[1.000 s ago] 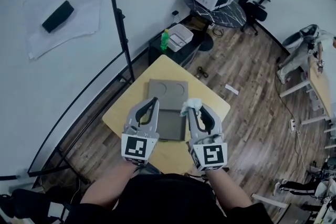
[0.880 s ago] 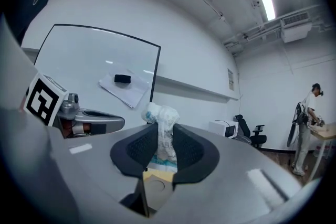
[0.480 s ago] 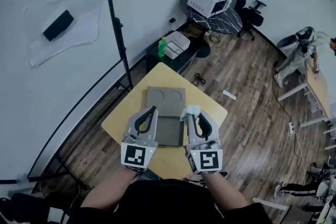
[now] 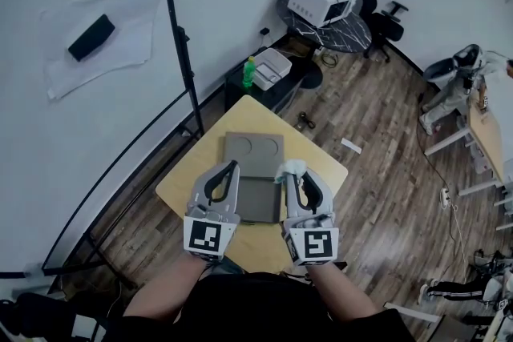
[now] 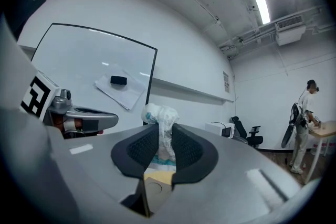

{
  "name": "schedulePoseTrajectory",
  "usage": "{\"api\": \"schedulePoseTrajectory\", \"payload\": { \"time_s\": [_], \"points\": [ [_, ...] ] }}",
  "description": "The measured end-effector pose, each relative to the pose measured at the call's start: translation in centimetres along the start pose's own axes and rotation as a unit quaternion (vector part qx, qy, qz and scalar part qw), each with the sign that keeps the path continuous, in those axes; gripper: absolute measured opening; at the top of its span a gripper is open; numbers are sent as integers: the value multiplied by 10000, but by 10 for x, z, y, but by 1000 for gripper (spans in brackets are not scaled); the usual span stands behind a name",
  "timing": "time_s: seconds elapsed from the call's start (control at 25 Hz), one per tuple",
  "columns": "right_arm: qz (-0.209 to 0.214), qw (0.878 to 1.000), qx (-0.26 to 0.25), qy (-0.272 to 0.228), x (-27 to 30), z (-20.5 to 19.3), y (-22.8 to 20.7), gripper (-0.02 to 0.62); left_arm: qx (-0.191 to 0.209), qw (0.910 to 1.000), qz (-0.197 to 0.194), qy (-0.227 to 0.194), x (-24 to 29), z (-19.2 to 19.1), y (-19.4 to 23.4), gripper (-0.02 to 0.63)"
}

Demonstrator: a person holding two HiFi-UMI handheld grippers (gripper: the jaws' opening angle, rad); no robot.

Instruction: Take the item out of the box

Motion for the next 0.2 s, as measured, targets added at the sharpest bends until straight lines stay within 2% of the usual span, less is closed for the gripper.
{"api": "schedulePoseTrajectory", "payload": {
  "time_s": [0.2],
  "points": [
    [-21, 10000, 3, -4, -3, 1, -2, 78, 9, 10000, 9, 6, -1, 2, -3, 1]
  ]
}}
Point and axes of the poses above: the fingertips, and each gripper's own axes: x forward along the fingers, y to its left, z out of its top, the point moved 9 cm from there along -x, backward along the fingers
